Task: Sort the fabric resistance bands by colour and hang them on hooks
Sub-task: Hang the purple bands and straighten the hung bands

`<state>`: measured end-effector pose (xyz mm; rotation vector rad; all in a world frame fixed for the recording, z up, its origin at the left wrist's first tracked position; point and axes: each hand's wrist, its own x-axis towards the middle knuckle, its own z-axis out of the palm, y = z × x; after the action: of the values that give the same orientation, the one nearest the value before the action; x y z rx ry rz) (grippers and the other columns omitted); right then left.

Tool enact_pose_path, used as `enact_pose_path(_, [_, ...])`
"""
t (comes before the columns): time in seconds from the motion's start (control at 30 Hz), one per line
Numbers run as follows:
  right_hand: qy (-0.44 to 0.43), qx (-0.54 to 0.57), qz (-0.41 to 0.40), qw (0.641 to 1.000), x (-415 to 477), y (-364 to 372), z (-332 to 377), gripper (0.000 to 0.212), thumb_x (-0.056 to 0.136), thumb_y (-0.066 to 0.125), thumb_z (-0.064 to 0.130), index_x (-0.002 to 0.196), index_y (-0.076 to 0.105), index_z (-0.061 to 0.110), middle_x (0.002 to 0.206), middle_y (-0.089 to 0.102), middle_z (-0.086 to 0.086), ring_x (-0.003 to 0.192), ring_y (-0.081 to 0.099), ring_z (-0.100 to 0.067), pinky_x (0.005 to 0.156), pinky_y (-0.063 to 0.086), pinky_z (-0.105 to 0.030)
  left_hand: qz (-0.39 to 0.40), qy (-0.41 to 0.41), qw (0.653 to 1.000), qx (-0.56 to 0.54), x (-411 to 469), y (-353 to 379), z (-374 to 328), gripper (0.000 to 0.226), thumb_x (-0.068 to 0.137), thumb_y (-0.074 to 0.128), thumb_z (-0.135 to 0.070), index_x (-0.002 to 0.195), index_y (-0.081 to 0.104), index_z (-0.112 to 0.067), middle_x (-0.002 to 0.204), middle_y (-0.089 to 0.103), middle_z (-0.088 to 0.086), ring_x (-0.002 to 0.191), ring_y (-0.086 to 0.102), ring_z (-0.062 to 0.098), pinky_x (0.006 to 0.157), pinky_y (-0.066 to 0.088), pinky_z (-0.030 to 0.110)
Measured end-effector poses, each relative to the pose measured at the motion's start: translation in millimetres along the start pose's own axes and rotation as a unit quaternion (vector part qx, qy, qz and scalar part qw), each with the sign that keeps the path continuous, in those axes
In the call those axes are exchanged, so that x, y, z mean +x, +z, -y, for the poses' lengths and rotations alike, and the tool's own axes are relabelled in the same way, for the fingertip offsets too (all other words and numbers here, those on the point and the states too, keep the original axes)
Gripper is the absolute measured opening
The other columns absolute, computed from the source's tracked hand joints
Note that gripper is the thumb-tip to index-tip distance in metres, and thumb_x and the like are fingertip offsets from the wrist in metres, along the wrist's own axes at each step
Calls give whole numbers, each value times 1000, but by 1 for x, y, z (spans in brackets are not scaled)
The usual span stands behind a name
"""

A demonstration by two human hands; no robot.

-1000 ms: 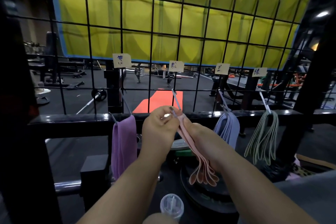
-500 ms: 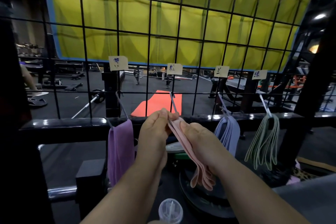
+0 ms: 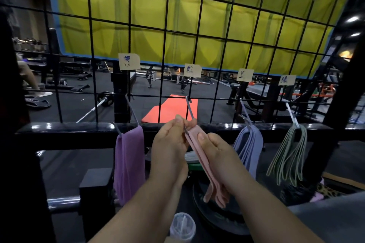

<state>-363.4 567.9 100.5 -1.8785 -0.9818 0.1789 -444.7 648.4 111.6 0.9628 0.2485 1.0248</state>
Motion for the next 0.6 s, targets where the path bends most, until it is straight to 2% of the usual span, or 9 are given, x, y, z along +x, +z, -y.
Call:
enact_pose_path(0.07, [28,45,26,998,1,5,-6,44,96,40,58,100,63,22,96,68,-3,87,63,-13,82,50,-33,-22,17,999,42,-2,-3,3,31,100,47,-18,77,65,-7,88,71,15,82,63,22,84,51,42])
enact_pose_path(0.1, [40,65,36,996,2,6,-9,44,94,41,63,101,64,25,101,69,-2,94,65,-16,89,52,-40,-23,32,997,63,-3,-4,4,29,99,48,-17,79,68,-7,85,71,13,79,64,20,80,52,42])
enact_pose_path(0.17, [58,103,53,992,3,8,-10,49,85,46,75,99,66,32,100,72,1,96,68,-20,92,53,-51,-16,60,992,109,-6,-8,4,22,95,55,-15,81,71,-10,77,72,2,74,65,12,72,52,30])
enact_pose_path(0.23, [68,142,64,985,4,10,-13,60,69,49,88,94,67,36,100,73,0,95,70,-25,89,53,-56,-6,104,979,176,-9,-11,2,8,87,68,-15,81,71,-19,78,72,-6,74,66,3,69,50,19])
enact_pose_path(0.3, [63,145,68,985,2,10,-11,66,64,46,91,96,67,37,101,73,1,97,70,-21,92,52,-54,-2,148,957,251,-9,-16,4,12,78,78,-20,84,69,-25,82,70,-8,79,65,0,70,50,14])
enact_pose_path(0.37, [59,146,64,985,-1,10,-9,64,71,44,82,102,67,32,99,74,4,95,70,-15,95,52,-48,-14,179,928,325,-5,-20,7,23,74,82,-30,92,69,-26,84,67,-4,81,65,6,72,54,23])
enact_pose_path(0.43, [62,151,64,984,-2,10,-9,58,77,44,73,104,67,27,98,74,4,94,70,-13,96,52,-46,-28,220,900,377,-2,-21,8,22,72,80,-35,89,68,-26,76,62,-4,76,63,12,70,54,31])
enact_pose_path(0.53, [60,140,59,987,-4,11,-9,57,78,43,75,103,67,29,99,74,4,96,69,-14,96,51,-46,-19,259,863,433,1,-20,3,22,74,79,-31,90,66,-23,79,59,-7,78,57,7,71,46,15])
enact_pose_path(0.6, [62,135,52,987,-5,13,-9,59,77,41,77,103,66,30,100,73,4,97,68,-14,95,51,-45,3,249,854,457,5,-20,1,23,76,75,-34,93,65,-23,82,60,-6,78,58,8,72,51,25])
